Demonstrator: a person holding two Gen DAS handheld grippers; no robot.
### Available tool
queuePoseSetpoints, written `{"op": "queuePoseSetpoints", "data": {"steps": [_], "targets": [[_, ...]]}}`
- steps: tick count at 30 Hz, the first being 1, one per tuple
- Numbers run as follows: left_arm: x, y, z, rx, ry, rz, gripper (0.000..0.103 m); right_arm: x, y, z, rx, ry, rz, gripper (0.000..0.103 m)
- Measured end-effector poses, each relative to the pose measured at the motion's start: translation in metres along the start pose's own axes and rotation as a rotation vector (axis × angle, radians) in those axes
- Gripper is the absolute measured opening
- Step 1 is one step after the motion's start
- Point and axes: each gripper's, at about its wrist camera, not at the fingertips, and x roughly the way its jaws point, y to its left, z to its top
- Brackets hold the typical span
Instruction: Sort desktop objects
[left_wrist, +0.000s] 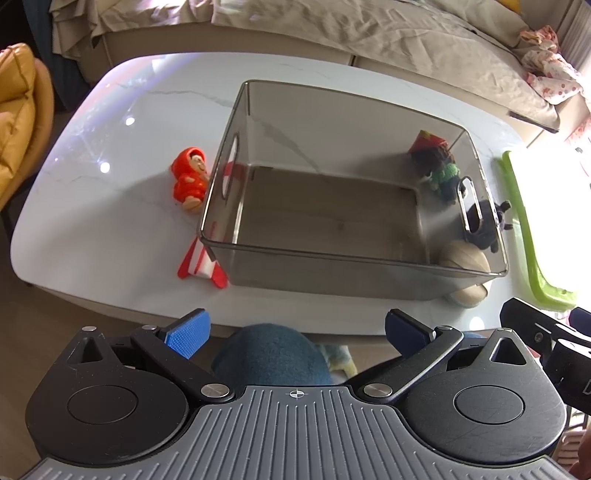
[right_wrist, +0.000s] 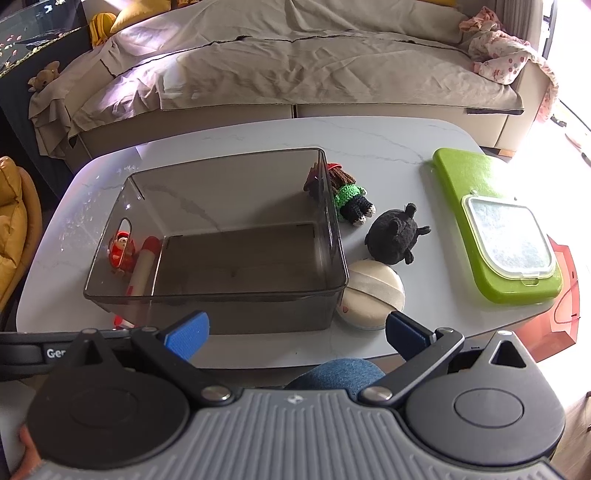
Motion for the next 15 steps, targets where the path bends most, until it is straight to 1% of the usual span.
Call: {"op": "queuePoseSetpoints", "data": {"steps": [15], "targets": [[0.0014,0.0014,-0.0007,-0.004,0.007,-0.006,0.103,0.0,0.0,-0.0004,-0.004,0.006,0.005,0.103]]}}
